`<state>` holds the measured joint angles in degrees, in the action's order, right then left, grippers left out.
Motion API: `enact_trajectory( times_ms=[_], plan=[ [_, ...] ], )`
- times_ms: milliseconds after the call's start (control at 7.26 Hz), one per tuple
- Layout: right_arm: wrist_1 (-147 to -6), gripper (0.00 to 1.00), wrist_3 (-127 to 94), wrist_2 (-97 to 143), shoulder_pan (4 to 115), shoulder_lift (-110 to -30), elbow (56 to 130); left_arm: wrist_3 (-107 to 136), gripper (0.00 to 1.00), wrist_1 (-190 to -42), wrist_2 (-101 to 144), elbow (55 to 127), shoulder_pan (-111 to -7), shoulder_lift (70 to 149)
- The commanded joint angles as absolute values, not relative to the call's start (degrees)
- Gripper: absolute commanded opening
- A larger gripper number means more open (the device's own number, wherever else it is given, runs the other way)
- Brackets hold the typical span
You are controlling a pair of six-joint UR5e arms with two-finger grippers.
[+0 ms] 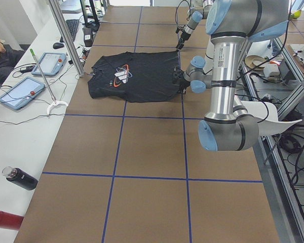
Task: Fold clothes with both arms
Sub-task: 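Grasp the hem corners with the left and right grippers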
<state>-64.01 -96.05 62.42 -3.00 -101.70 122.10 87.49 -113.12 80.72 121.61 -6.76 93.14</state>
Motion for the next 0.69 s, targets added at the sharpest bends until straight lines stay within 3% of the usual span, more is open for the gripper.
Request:
enact_trajectory(
  times_ms=[0, 138, 551],
  plan=[
    [-64.07, 0.45, -96.06, 62.05, -3.16, -100.81, 121.20, 87.45, 0.00, -113.12, 80.68, 121.64, -6.77, 93.08],
    [-64.07, 0.31, -96.06, 62.05, -3.08, -100.81, 121.29, 87.54, 0.00, -113.03, 80.68, 121.64, -6.77, 93.08],
    [-64.07, 0.28, -96.06, 62.05, -3.16, -100.90, 121.20, 87.54, 0.00, -113.03, 80.68, 121.99, -6.77, 93.08]
  ],
)
